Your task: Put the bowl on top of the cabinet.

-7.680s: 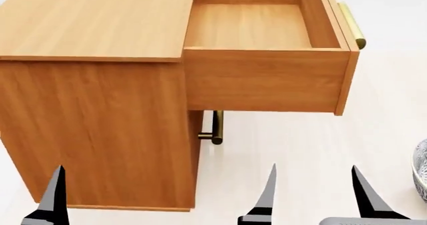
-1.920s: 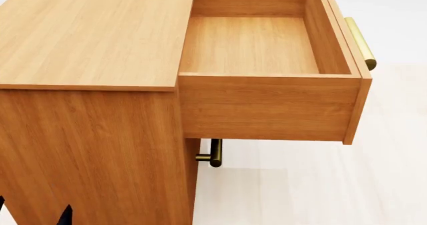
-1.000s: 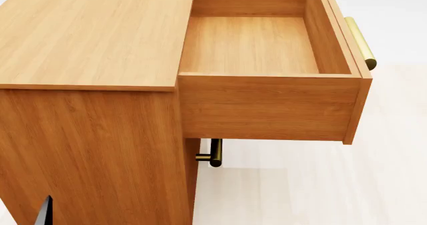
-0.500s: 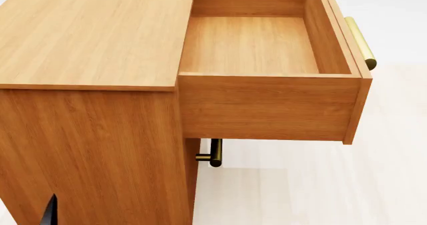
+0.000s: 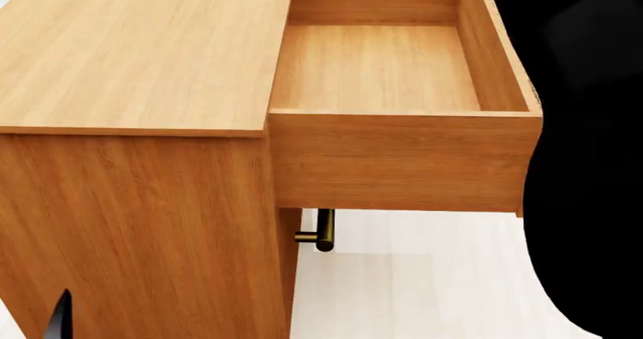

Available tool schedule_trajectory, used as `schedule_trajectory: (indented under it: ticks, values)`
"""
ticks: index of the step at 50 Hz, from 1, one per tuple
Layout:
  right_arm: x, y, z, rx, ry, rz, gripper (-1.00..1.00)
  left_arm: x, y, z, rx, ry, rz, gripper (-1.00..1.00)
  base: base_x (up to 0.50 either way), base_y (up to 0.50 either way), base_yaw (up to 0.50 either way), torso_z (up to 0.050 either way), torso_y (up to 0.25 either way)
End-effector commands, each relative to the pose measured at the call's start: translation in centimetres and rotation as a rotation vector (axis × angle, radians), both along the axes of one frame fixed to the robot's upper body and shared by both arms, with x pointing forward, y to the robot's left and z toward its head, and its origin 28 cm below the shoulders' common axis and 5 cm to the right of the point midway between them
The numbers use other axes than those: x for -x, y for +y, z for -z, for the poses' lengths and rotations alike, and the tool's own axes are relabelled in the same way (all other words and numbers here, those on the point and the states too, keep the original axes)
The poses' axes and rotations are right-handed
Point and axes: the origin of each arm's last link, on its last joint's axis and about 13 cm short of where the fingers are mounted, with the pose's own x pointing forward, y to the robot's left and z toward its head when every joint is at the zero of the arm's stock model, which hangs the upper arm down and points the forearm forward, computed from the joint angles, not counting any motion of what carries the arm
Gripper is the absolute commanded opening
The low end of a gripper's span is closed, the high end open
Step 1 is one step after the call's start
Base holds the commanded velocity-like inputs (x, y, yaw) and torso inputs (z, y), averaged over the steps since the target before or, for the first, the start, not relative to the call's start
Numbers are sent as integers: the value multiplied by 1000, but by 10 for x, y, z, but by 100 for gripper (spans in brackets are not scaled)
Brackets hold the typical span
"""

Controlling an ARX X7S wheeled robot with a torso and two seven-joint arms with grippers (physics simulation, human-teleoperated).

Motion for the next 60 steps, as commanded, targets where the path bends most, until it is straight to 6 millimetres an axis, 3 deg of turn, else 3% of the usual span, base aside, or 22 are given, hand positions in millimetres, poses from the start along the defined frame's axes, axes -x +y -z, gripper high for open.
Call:
schedule_trajectory:
  ticks: [1,10,25,43,44,60]
  values:
    - [3,17,1,18,-21,-78,-100,3,1,-3,-5,-13,-1,100,0,0,0,0,0]
    - [-3,41,21,55,33,-189,-100,5,1,-4,-3,-18,-1,100,0,0,0,0,0]
    - [-20,57,52,65,136,-379,-100,0,6,-5,12,-10,14,100,0,0,0,0,1]
    - [-19,65,59,65,168,-449,-100,0,9,-7,31,-12,3,100,0,0,0,0,1]
    - [-21,70,72,167,220,-462,-100,7,11,-13,58,-26,27,100,0,0,0,0,0]
    - [-18,81,88,335,265,-524,-100,17,12,-18,54,-59,43,100,0,0,0,0,1]
